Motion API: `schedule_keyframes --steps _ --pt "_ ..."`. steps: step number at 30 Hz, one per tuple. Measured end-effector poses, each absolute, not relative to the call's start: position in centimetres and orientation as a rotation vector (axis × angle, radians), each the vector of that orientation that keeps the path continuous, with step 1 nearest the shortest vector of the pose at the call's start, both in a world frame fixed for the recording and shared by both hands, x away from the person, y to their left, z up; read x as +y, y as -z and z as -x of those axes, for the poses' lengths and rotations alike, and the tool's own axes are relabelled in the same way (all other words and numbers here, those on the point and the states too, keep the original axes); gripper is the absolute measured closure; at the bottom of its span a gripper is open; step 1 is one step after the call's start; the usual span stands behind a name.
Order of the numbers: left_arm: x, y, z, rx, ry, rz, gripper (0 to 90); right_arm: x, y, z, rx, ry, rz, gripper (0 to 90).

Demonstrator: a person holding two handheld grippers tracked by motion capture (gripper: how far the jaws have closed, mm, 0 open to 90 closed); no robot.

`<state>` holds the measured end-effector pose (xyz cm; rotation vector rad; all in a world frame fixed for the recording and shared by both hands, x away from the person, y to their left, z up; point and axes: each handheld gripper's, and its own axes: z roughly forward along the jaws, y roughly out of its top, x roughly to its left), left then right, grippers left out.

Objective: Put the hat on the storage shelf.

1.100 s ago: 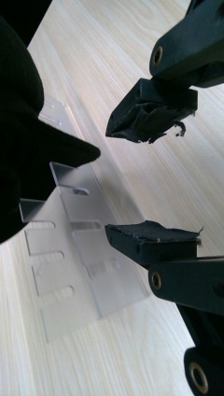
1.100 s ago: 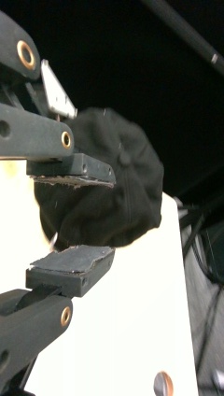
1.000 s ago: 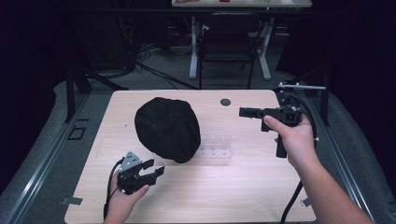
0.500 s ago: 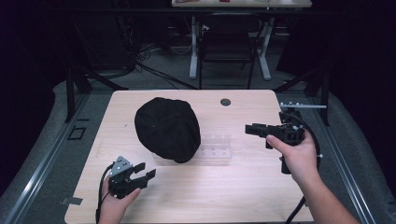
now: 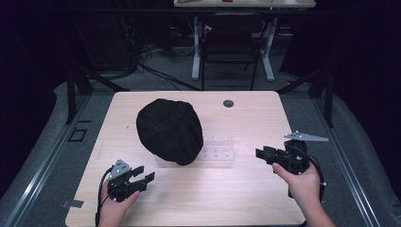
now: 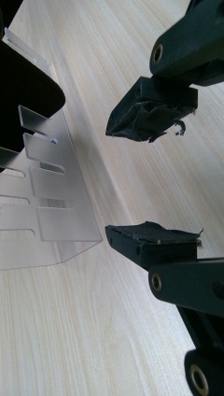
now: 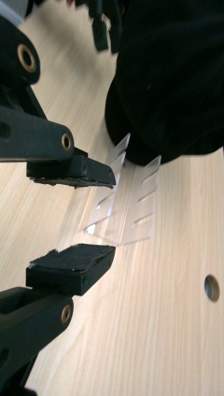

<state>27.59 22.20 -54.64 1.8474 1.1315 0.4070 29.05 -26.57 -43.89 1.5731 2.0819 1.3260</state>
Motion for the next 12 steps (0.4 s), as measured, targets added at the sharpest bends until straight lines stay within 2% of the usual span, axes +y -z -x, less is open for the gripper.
schedule_keyframes --steps 12 --pt "22.0 54.9 -27.6 1.120 -0.418 -1.853 44.9 -26.6 48.2 -26.4 2.034 -1.199 -1.492 58.1"
